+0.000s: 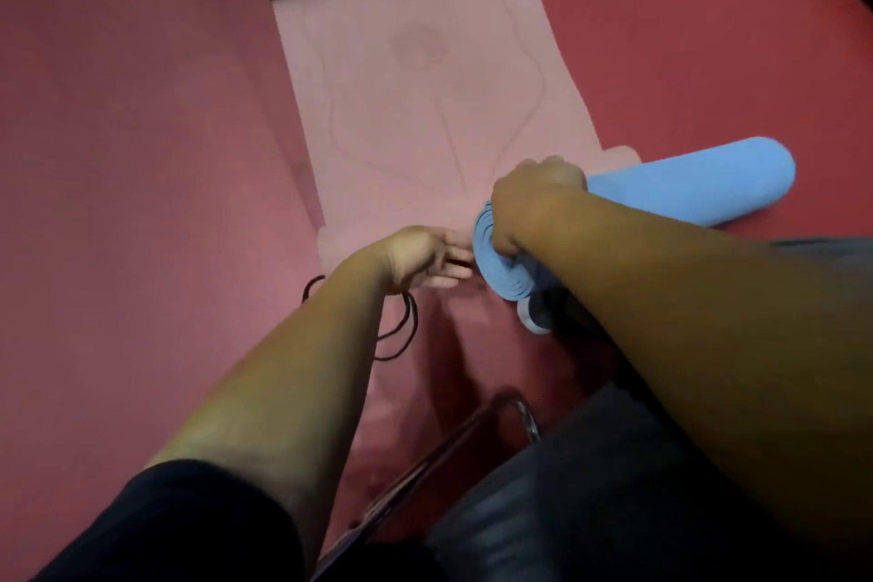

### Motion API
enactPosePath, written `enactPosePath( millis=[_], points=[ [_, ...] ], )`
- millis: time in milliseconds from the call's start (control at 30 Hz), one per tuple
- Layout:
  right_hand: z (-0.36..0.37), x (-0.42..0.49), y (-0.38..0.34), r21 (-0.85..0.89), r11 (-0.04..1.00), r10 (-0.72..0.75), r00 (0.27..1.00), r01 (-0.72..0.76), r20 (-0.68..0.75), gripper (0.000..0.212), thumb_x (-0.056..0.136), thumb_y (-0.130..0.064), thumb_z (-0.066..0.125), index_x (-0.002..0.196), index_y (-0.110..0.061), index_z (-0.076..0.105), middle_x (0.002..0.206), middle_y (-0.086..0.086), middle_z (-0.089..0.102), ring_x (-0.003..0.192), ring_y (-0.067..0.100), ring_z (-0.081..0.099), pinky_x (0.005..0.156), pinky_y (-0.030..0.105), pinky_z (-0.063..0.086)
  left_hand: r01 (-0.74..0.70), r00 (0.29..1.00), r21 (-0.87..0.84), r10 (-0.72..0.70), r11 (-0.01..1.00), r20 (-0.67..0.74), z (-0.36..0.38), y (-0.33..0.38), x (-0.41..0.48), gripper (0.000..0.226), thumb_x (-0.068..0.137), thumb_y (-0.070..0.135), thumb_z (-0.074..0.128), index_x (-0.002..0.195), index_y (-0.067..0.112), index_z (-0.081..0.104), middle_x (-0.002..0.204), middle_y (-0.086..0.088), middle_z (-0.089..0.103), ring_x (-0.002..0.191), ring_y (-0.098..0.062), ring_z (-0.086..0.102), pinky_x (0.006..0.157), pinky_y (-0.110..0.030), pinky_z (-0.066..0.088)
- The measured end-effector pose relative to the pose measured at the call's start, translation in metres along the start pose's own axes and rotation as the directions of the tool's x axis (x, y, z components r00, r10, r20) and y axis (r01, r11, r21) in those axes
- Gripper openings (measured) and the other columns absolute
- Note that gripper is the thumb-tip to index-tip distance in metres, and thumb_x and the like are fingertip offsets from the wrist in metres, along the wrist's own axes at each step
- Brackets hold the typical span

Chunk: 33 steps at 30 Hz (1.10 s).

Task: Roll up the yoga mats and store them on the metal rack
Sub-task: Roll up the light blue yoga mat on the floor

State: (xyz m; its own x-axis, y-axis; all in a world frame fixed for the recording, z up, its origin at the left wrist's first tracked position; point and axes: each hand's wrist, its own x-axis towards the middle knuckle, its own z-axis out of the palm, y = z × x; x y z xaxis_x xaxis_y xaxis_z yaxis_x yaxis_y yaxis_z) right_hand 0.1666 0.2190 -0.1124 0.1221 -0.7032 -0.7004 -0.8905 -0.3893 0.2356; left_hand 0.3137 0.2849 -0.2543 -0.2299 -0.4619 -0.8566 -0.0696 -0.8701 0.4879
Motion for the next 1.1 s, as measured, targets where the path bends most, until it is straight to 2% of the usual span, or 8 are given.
enactPosePath(
  millis=[100,200,300,467,633,767,933,1100],
  points=[
    [0.008,0.009,-0.006,-0.04,0.999,-0.019,0.999,0.017,-0.046,0.07,0.079,-0.051,0.083,0.14,-0.024,0.061,0.135,0.007,0.057,0.126,0.035,0.056,0.101,0.047,0.053,0.138,0.962,0.432,-0.017,0.891,-0.273,-0.021,-0.056,0.021,0.026,0.099,0.003,0.053,0.107,0.009,0.077,0.108,-0.017,0.073,0.082,-0.028,0.068,0.076,-0.04,0.055],
    [0.012,0.019,-0.005,-0.026,0.998,-0.055,0.994,0.053,-0.097,0.074,0.085,-0.05,0.079,0.148,-0.02,0.053,0.143,0.01,0.051,0.133,0.035,0.049,0.102,0.043,0.043,0.246,0.954,0.784,-0.001,0.57,-0.298,-0.031,-0.095,0.034,0.034,0.095,0.009,0.057,0.122,0.003,0.076,0.127,-0.02,0.073,0.117,-0.035,0.07,0.091,-0.036,0.054],
    [0.015,0.025,-0.008,-0.039,0.996,-0.078,0.992,0.074,-0.098,0.072,0.087,-0.049,0.078,0.147,-0.019,0.052,0.142,0.01,0.051,0.133,0.034,0.048,0.096,0.041,0.04,0.26,0.958,0.776,-0.051,0.574,-0.283,-0.026,-0.124,0.045,0.059,0.097,0.015,0.058,0.156,0.021,0.055,0.163,-0.02,0.044,0.147,-0.037,0.049,0.119,-0.036,0.042],
    [0.021,0.034,-0.012,-0.072,0.992,-0.112,0.987,0.105,-0.113,0.071,0.087,-0.053,0.077,0.144,-0.018,0.053,0.14,0.01,0.052,0.132,0.034,0.049,0.087,0.041,0.035,0.34,0.941,0.783,-0.187,0.521,-0.284,-0.01,-0.147,0.056,0.084,0.097,0.02,0.064,0.17,0.03,0.023,0.179,-0.009,-0.015,0.161,-0.043,0.021,0.129,-0.049,0.028],
    [0.019,0.036,-0.012,-0.072,0.991,-0.117,0.986,0.109,-0.115,0.072,0.085,-0.056,0.08,0.141,-0.018,0.055,0.136,0.01,0.052,0.13,0.034,0.05,0.087,0.041,0.037,0.368,0.907,0.768,-0.019,0.525,-0.422,-0.006,-0.141,0.059,0.053,0.099,0.016,0.063,0.151,0.004,0.055,0.159,-0.019,0.048,0.143,-0.04,0.052,0.118,-0.046,0.045],
    [0.016,0.035,-0.011,-0.066,0.993,-0.107,0.989,0.101,-0.103,0.072,0.085,-0.055,0.08,0.142,-0.018,0.054,0.137,0.01,0.052,0.13,0.034,0.049,0.085,0.041,0.035,0.35,0.908,0.833,0.063,0.43,-0.414,-0.015,-0.128,0.053,0.039,0.101,0.01,0.056,0.138,-0.001,0.066,0.142,-0.023,0.064,0.134,-0.04,0.06,0.111,-0.042,0.047],
    [0.017,0.034,-0.008,-0.064,0.993,-0.105,0.99,0.099,-0.097,0.071,0.085,-0.053,0.08,0.141,-0.018,0.055,0.137,0.009,0.052,0.13,0.034,0.049,0.086,0.041,0.035,0.253,0.965,0.872,-0.052,0.418,-0.255,-0.017,-0.122,0.045,0.046,0.103,0.016,0.059,0.149,0.014,0.061,0.15,-0.014,0.061,0.138,-0.032,0.058,0.114,-0.035,0.046],
    [0.021,0.033,-0.007,-0.064,0.993,-0.109,0.988,0.102,-0.108,0.066,0.088,-0.052,0.076,0.14,-0.018,0.055,0.135,0.008,0.052,0.129,0.033,0.049,0.085,0.041,0.036,0.347,0.938,0.845,-0.178,0.408,-0.299,0.001,-0.144,0.046,0.085,0.101,0.025,0.068,0.17,0.015,0.019,0.179,-0.011,0.004,0.161,-0.037,0.023,0.131,-0.048,0.019]
  ],
)
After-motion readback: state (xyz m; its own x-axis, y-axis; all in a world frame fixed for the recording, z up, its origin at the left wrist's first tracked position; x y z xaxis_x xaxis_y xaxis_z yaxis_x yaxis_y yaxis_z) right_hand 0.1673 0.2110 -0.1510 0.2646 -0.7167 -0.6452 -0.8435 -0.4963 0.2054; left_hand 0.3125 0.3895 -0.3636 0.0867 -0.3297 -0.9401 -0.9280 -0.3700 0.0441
